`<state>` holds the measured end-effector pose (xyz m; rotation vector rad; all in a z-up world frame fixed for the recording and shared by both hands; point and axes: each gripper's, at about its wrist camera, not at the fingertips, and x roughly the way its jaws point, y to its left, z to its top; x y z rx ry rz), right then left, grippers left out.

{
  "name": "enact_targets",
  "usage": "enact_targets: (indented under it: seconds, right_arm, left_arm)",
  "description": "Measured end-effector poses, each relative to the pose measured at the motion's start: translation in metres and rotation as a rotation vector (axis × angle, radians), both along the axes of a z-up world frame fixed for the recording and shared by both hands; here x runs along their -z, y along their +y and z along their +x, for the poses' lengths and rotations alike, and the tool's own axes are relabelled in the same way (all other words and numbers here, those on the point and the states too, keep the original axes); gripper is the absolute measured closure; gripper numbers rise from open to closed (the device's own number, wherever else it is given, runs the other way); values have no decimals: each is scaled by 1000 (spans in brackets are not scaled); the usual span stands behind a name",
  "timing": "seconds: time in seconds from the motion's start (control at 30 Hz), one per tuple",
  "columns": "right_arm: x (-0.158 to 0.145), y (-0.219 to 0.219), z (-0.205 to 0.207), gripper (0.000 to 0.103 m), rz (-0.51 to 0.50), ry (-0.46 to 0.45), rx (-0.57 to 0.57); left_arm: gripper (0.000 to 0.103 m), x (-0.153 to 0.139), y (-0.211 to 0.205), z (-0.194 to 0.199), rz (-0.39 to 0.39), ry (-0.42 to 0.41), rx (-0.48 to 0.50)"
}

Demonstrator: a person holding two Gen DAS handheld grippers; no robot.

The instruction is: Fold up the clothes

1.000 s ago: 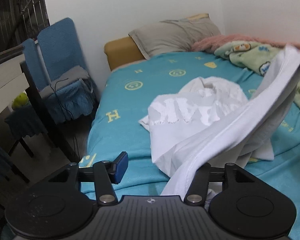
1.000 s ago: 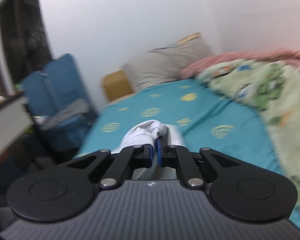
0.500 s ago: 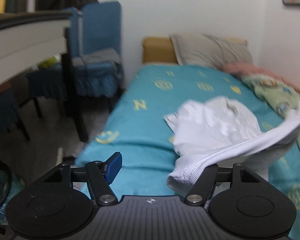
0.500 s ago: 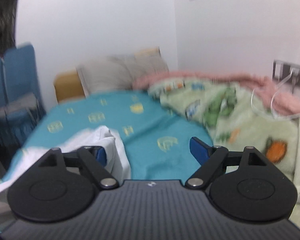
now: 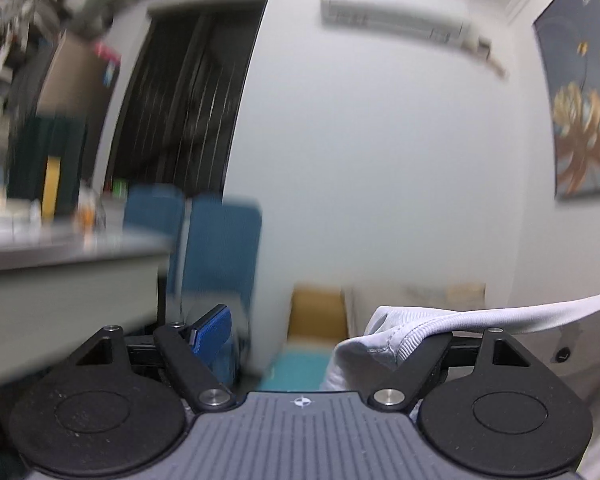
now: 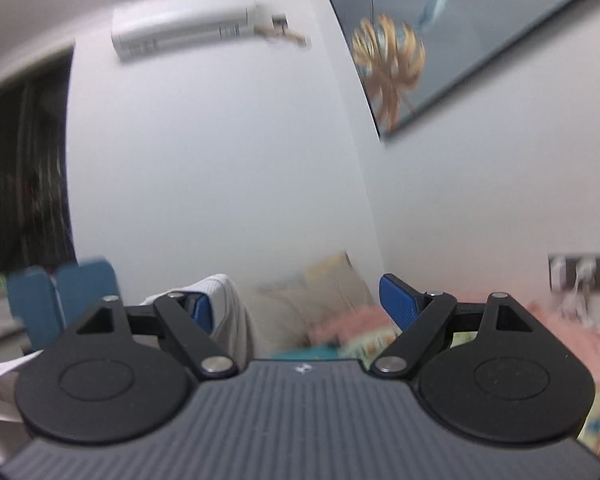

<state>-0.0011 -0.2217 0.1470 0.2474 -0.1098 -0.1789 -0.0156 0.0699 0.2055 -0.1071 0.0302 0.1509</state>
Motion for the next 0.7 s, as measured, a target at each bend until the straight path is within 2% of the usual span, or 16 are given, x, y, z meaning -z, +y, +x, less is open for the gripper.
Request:
enact_targets:
  seconds: [0.13,0.2,0.4,0.47,0.57,0.67,0.7]
  right_arm:
    - [-77,-8,-40,20,13,-81,-35]
    - [-111,-5,-67,20,5,-112,-53]
    - [-182,-14,-142,19,24,-194,-92]
    - [-197,-15,-160,19,21,-212,-94]
    - [-208,-17,-174,18,20,-203,-95]
    - [-203,-21,-167,18,24,-161,-98]
    - [-197,-22,-160,18,23,-137,-97]
  left_arm:
    - [21,-81,-6,-36,-2,-109,24]
    - [21,-115,-11,-62,31,-162,16]
    - [21,-203,-28,-141,125,-279,17]
    - [21,-221,-35,-160,137,-294,20]
    - [20,-233,-43,-177,138,-293,34]
    - [20,-223,-48,-171,131,-249,61]
    - [20,-211,-45,-155,127,-221,70]
